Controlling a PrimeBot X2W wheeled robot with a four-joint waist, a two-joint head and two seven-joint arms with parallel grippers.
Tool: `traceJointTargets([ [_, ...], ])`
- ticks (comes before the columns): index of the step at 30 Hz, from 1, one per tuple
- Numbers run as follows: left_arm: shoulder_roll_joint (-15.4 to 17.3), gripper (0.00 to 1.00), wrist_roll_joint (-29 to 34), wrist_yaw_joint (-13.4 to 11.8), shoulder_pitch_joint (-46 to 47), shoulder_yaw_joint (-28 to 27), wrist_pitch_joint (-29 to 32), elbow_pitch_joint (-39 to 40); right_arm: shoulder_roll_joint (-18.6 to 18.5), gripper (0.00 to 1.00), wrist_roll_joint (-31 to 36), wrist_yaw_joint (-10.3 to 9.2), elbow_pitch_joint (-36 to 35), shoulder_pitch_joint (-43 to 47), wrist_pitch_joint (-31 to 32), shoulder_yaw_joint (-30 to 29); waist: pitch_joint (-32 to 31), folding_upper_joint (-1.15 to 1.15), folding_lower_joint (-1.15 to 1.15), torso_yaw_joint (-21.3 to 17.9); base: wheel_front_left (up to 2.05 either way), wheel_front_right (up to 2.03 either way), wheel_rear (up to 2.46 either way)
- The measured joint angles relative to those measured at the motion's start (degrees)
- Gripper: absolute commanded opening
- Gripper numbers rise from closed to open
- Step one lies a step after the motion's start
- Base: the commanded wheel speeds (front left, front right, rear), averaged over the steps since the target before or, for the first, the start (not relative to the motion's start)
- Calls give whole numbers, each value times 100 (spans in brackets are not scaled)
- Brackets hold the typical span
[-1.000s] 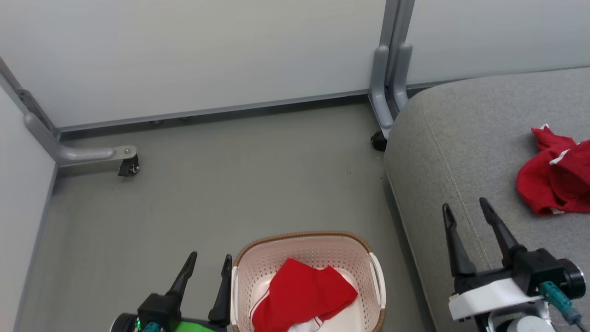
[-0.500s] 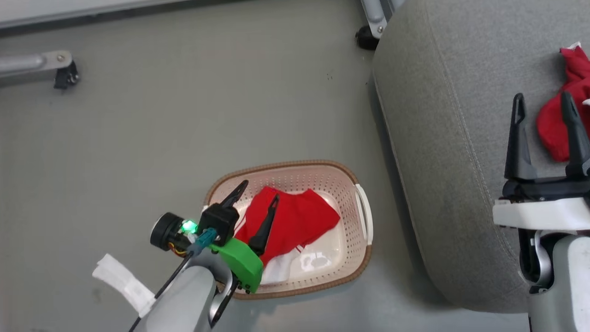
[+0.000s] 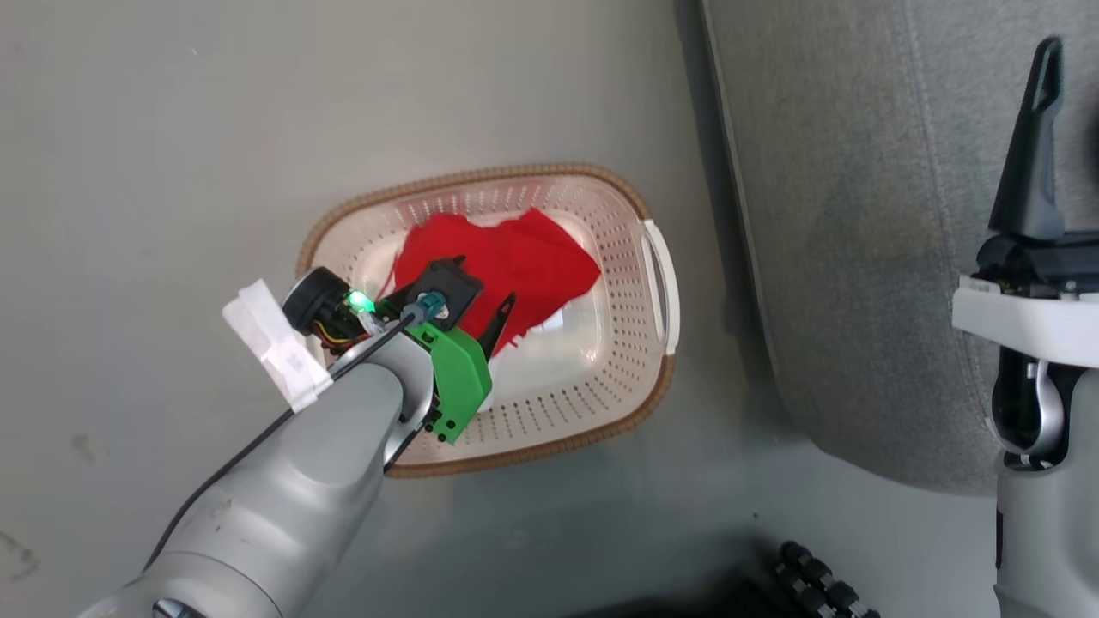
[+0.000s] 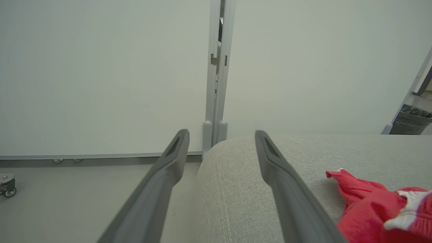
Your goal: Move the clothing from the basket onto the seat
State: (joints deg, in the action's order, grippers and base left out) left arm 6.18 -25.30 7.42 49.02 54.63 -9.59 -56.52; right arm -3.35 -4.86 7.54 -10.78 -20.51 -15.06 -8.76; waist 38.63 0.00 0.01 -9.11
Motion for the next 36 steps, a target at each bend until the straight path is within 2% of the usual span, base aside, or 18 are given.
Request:
traceJointTargets([
  [9,180,100,-382,12,633,810,505,-580,37,100,-170,0,-463,-337,0,116,987,0,0,-254,0,0,0],
  [21,42,100,-203,-96,1220,1077,453,-1440,40,100,-402,0,-695,-437,0,94,1891,0,0,-601,0,0,0],
  [26,37,100,-102,-261,1293,1213,632,-1592,40,100,-457,0,-730,-437,0,132,2071,0,0,-735,0,0,0],
  [36,66,100,374,-790,1429,1580,691,-1672,42,100,-471,0,-834,-442,0,186,2236,0,-1,-840,0,0,0],
])
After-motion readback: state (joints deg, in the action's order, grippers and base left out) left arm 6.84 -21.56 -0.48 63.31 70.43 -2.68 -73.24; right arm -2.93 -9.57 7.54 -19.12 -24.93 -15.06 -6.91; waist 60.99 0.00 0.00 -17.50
